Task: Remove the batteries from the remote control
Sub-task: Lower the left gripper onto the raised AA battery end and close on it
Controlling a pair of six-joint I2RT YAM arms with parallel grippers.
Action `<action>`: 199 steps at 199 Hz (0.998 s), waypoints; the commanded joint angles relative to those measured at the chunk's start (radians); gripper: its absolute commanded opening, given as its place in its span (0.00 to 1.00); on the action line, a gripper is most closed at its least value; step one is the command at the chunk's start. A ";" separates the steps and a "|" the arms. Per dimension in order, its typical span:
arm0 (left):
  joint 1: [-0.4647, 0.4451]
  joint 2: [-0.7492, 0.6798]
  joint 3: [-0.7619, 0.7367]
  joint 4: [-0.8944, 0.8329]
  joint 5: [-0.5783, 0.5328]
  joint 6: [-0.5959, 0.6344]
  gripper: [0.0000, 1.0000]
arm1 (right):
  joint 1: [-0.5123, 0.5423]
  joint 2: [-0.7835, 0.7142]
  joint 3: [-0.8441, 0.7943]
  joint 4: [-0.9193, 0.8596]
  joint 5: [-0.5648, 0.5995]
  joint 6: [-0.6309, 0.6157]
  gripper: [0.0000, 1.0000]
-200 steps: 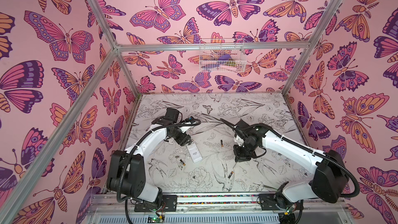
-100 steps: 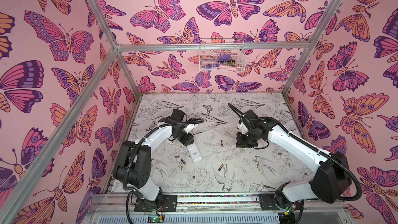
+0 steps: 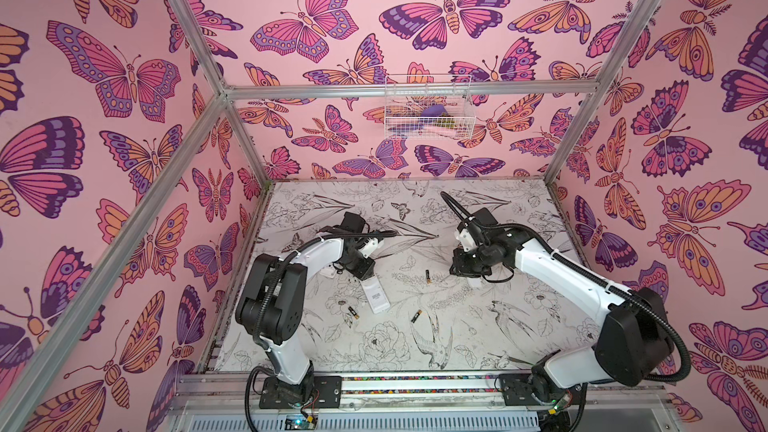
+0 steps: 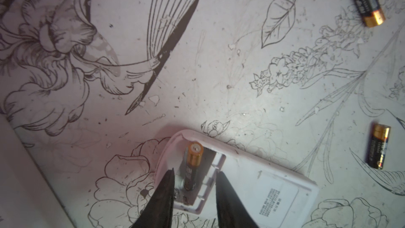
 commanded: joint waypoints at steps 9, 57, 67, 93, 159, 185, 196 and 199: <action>-0.012 0.033 0.010 0.012 -0.024 -0.020 0.35 | -0.012 0.003 -0.023 0.033 -0.025 -0.011 0.00; -0.037 0.044 -0.007 0.034 -0.033 -0.026 0.29 | -0.015 -0.005 -0.040 0.052 -0.027 -0.010 0.00; -0.040 0.046 -0.006 0.033 -0.046 -0.024 0.26 | -0.014 -0.007 -0.033 0.038 -0.016 -0.011 0.00; -0.048 0.022 -0.005 0.033 -0.058 -0.021 0.19 | -0.021 -0.028 -0.060 0.071 -0.021 0.001 0.00; -0.052 -0.052 0.053 -0.014 -0.055 -0.016 0.10 | -0.036 -0.028 -0.025 0.024 -0.017 -0.025 0.00; -0.058 -0.064 0.082 -0.029 -0.018 -0.022 0.10 | -0.048 -0.044 -0.047 0.036 -0.021 -0.021 0.00; -0.062 -0.056 0.096 -0.036 0.001 -0.034 0.10 | -0.052 -0.040 -0.044 0.028 -0.025 -0.025 0.00; -0.063 -0.053 0.101 -0.041 0.001 -0.036 0.10 | -0.052 -0.040 -0.043 0.024 -0.024 -0.025 0.00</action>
